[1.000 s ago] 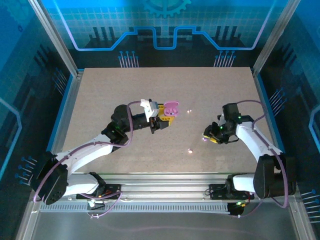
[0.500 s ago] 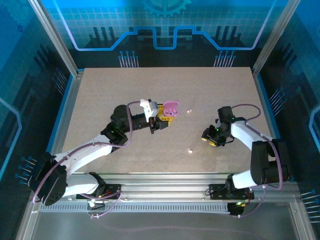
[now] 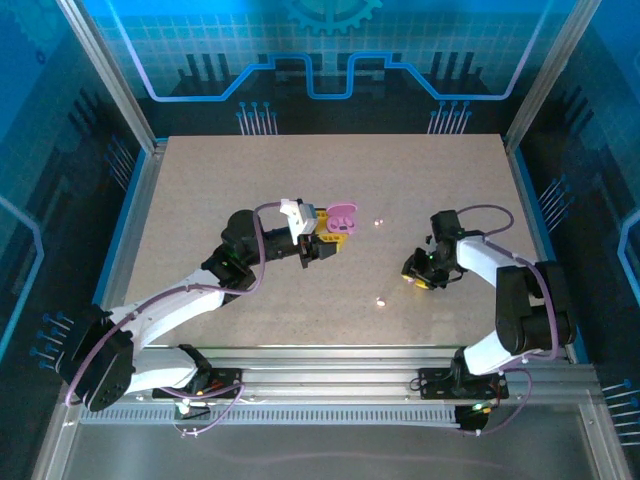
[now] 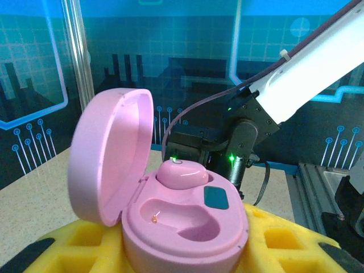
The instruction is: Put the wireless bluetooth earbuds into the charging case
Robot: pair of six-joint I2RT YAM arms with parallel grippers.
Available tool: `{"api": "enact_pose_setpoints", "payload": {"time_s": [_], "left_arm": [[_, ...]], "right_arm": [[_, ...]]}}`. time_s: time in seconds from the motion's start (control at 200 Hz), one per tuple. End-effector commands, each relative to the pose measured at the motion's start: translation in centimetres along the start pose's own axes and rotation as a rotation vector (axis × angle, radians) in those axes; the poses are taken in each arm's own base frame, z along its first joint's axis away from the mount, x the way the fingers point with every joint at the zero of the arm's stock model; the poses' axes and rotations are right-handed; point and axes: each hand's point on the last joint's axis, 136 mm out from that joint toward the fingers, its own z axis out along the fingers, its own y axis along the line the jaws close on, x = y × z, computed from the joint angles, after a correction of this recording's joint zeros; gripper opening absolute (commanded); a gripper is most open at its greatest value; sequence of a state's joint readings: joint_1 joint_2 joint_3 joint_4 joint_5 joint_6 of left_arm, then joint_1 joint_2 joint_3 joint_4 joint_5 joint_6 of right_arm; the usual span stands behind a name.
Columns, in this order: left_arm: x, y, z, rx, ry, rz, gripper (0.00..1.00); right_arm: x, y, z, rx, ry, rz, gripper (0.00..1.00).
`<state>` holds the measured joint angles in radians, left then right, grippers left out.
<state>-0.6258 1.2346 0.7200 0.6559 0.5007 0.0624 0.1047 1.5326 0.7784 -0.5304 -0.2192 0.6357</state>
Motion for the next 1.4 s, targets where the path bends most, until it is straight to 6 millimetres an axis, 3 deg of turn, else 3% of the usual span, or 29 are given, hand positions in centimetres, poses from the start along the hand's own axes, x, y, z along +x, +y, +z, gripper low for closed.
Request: {"api": "enact_pose_setpoints", "payload": {"time_s": [0.0, 0.35, 0.635, 0.685, 0.93, 1.396], "left_arm": [[-0.9, -0.5, -0.3, 0.0, -0.026, 0.045, 0.37], [-0.9, -0.4, -0.2, 0.006, -0.023, 0.039, 0.37], [-0.8, -0.4, 0.0, 0.012, -0.021, 0.035, 0.36], [-0.8, -0.4, 0.0, 0.011, -0.021, 0.036, 0.36], [-0.7, -0.4, 0.1, 0.015, -0.018, 0.033, 0.37], [-0.6, -0.3, 0.0, 0.006, -0.018, 0.036, 0.37]], "right_arm": [[-0.8, 0.7, -0.1, 0.005, -0.016, -0.055, 0.38], [-1.2, 2.0, 0.4, -0.022, 0.002, -0.126, 0.37], [-0.3, 2.5, 1.5, -0.006, 0.055, -0.19, 0.35], [-1.1, 3.6, 1.1, -0.024, 0.033, -0.213, 0.34], [-0.9, 5.0, 1.1, -0.028, 0.036, -0.261, 0.34], [-1.1, 5.6, 1.8, 0.054, 0.058, -0.281, 0.39]]}}
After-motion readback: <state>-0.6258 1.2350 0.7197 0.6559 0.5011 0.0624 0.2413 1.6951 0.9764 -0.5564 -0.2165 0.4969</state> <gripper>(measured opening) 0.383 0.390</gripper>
